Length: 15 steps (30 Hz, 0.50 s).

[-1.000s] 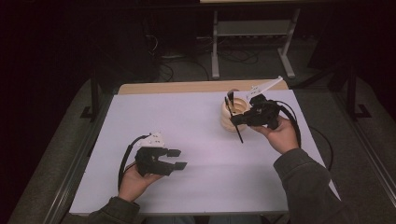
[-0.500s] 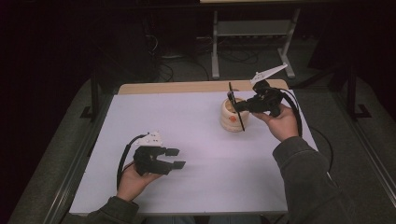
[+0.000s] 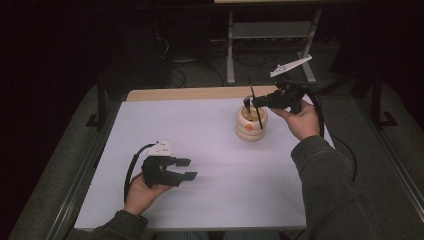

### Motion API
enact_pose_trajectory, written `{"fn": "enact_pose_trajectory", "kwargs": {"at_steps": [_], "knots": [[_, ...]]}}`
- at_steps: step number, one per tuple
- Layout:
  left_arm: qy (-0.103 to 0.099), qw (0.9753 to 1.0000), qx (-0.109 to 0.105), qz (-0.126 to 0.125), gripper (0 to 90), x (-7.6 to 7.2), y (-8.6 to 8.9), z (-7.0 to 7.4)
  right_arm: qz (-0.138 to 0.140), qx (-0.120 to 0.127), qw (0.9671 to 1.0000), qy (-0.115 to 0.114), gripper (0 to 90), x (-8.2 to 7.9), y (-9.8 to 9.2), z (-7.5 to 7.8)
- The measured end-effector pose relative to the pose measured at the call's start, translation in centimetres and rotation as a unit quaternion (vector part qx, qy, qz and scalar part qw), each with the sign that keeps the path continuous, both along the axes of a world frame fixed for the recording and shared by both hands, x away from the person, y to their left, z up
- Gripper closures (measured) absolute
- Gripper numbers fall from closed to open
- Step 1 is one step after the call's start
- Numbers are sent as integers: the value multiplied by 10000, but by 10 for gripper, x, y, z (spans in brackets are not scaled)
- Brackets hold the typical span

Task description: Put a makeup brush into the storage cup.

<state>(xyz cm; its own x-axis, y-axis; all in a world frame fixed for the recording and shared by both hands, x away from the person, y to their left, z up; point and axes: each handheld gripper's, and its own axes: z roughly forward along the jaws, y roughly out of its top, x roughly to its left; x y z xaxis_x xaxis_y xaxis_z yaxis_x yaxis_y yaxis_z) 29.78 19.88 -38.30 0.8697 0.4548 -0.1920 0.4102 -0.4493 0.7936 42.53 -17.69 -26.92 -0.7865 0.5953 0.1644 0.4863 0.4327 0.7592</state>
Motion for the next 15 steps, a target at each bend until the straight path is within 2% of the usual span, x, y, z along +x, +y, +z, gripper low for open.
{"fn": "enact_pose_trajectory", "kwargs": {"at_steps": [1, 6, 11, 13, 14, 15], "knots": [[-5, 10000, 6, 1, 433, 0, 0, 0, 18, 8, 10000, -80, 848, 2, -1, 0], [-25, 10000, 27, 4, 427, 0, 1, 0, -108, 45, 9999, -34, 848, 8, 1, 4], [-35, 10000, 26, 19, 426, 1, 2, 0, -129, 2, 9998, -129, 848, 16, 3, 8], [-26, 10000, 22, 32, 426, 0, 3, 0, -199, 30, 9998, -65, 848, 17, 5, 10], [-44, 10000, 30, 28, 426, 1, 3, 0, -181, -4, 9997, -153, 848, 19, 5, 10], [-31, 10000, 25, 37, 425, 1, 4, 0, -223, 23, 9997, -79, 848, 20, 5, 11]]}}
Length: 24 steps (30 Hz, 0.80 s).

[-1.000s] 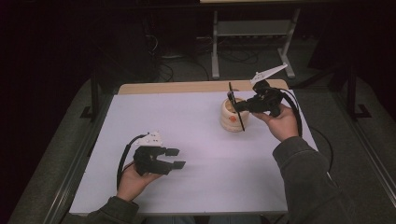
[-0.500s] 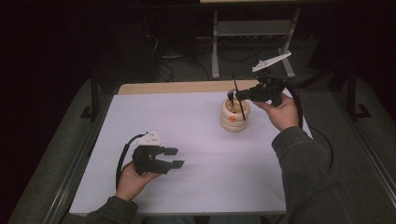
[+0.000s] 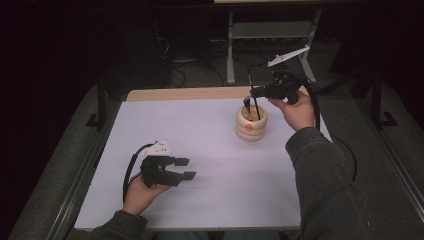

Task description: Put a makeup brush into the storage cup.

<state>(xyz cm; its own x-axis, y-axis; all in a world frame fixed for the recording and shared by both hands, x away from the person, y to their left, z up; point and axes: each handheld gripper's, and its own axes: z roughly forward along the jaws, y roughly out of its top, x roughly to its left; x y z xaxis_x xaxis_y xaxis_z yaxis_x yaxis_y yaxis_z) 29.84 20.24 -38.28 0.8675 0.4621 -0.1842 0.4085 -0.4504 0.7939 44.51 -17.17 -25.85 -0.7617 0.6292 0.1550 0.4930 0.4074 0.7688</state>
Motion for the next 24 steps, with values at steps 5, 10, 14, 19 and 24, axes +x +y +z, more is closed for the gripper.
{"fn": "enact_pose_trajectory", "kwargs": {"at_steps": [5, 10, 14, 19, 24], "knots": [[32, 10000, -31, 29, 425, 0, 1, 0, -86, 58, 9999, -55, 848, 5, 0, 3], [-3, 10000, -8, 3, 425, 0, 1, 0, -213, 73, 9997, -133, 848, 11, 1, 8], [-9, 10000, -20, 5, 426, 0, 1, 0, -325, 73, 9994, -100, 848, 16, 4, 10], [-24, 10000, -47, 7, 426, 0, 2, 0, -422, 82, 9990, -84, 848, 23, 5, 7], [-5, 10000, -35, 27, 426, 0, 3, 0, -550, 44, 9985, -68, 848, 31, 6, -1]]}}
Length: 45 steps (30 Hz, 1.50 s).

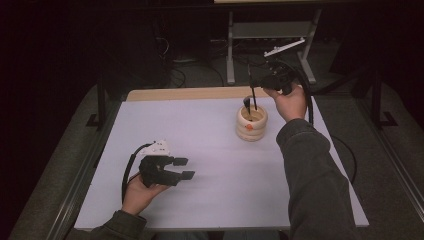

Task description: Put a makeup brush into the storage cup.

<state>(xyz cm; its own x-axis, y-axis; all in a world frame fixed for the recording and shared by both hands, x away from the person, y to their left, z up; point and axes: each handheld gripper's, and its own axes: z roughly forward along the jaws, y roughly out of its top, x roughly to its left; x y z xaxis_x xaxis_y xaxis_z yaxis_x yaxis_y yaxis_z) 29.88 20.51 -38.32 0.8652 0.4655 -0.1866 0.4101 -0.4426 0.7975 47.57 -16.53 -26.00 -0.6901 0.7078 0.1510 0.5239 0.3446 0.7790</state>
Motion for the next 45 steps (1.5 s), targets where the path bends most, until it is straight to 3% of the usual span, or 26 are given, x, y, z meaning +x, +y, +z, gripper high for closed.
{"fn": "enact_pose_trajectory", "kwargs": {"at_steps": [6, 16, 23, 30, 31, 45], "knots": [[-8, 10000, 21, -18, 425, 0, 0, 0, -199, 16, 9997, 119, 848, 9, 1, -12], [0, 10000, 34, -16, 423, 1, 2, -1, -430, -32, 9990, 82, 848, 16, 0, -26], [9, 10000, 40, -31, 417, 0, -1, -1, -585, 80, 9982, 58, 848, 16, -4, -32], [-19, 10000, 19, -20, 411, 1, 1, -1, -614, 6, 9981, 35, 847, 14, -4, -36], [-21, 10000, 49, -32, 411, 1, 1, -1, -626, 49, 9980, -55, 848, 13, -4, -38], [13, 10000, 57, 20, 408, 1, 2, -1, -899, 251, 9956, 18, 846, 9, -11, -69]]}}
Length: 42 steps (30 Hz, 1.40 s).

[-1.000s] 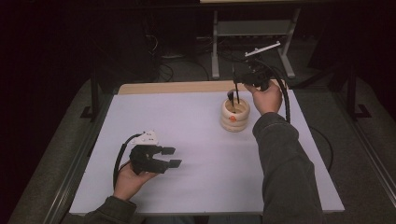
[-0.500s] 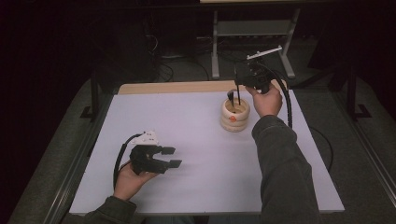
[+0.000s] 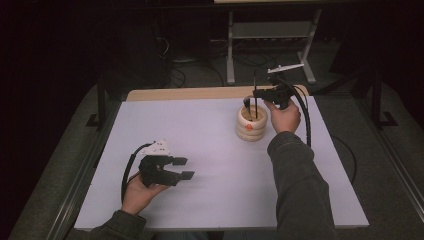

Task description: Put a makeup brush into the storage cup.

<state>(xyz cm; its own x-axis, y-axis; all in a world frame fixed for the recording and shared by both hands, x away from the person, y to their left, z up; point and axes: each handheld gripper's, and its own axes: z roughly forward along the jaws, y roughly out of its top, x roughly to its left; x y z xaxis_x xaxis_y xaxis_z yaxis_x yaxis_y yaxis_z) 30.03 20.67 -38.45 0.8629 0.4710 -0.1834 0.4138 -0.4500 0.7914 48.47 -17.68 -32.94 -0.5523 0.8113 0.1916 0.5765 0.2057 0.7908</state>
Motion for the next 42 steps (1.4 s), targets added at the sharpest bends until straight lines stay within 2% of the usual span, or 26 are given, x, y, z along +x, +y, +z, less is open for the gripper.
{"fn": "enact_pose_trajectory", "kwargs": {"at_steps": [11, 13, 15, 17, 20, 23, 28, 33, 36, 42], "knots": [[-42, 9999, 116, -51, 407, 0, -2, -1, -146, 43, 9999, 67, 837, -4, 0, -13], [-31, 9999, 121, -34, 405, 0, -1, -1, -96, 65, 9999, 52, 832, -5, -1, -14], [-12, 10000, 97, 2, 399, 0, -1, -1, -135, 22, 9999, 61, 725, -6, -2, -15], [-5, 10000, 90, 22, 397, 0, -1, -1, -197, -23, 9998, 96, 718, -9, -5, -17], [-11, 10000, 89, 38, 395, 0, -1, -1, -172, 61, 9998, 114, 688, -16, -12, -19], [-22, 9999, 99, 47, 392, 0, -1, -1, -79, 155, 9998, 73, 656, -24, -17, -21], [-88, 9999, 120, 87, 386, 0, 0, 0, 81, 180, 9996, 191, 611, -34, -20, -21], [-81, 9997, 92, 220, 364, 1, 2, 0, 244, 210, 9994, 126, 530, -43, -20, -19], [-92, 9993, 144, 338, 324, 2, 3, 0, 327, 238, 9989, 235, 458, -46, -18, -19], [-126, 9985, 239, 483, 295, 3, 5, -1, 467, 292, 9983, 181, 394, -55, -17, -24]]}}
